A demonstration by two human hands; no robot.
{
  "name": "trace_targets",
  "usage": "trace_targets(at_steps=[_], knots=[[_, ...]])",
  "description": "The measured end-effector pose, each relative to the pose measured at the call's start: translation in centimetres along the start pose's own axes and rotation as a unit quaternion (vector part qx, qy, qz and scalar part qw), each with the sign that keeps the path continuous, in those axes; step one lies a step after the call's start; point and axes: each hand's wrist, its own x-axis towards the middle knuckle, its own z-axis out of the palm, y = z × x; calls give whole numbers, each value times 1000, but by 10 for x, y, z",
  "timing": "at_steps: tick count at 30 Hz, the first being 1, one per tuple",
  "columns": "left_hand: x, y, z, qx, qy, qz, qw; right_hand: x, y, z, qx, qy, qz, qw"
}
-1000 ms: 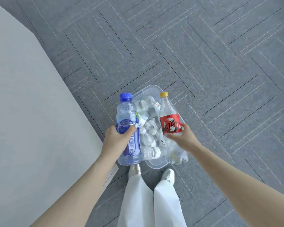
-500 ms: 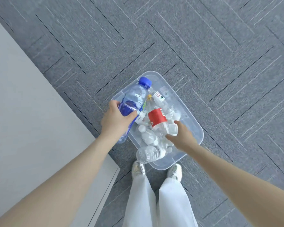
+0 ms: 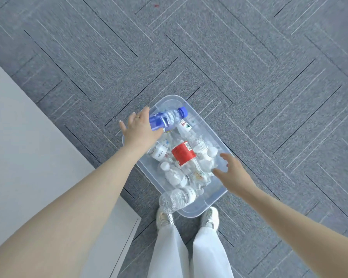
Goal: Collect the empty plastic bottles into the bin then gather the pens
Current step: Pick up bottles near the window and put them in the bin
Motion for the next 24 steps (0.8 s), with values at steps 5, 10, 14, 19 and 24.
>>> trace_targets(at_steps=[5,10,14,19,24], knots=[[-21,-17,-13,27,-1,29,999,-15,-23,1,27,-1,-6,1000],[-44,-21,-43,1,7,39,999,-40,-45,-16,49,20,-13,998],[-77,-9,-86,-47,-1,54,997,-77,-55,-46,80,55,-16,995],[-137,19,-152,-207,-11,70,976,-150,-58,-91,144,99,-9,985],[-193,51,-215,-254,-21,98,962,-242,-53,-131,212,142,12,967]])
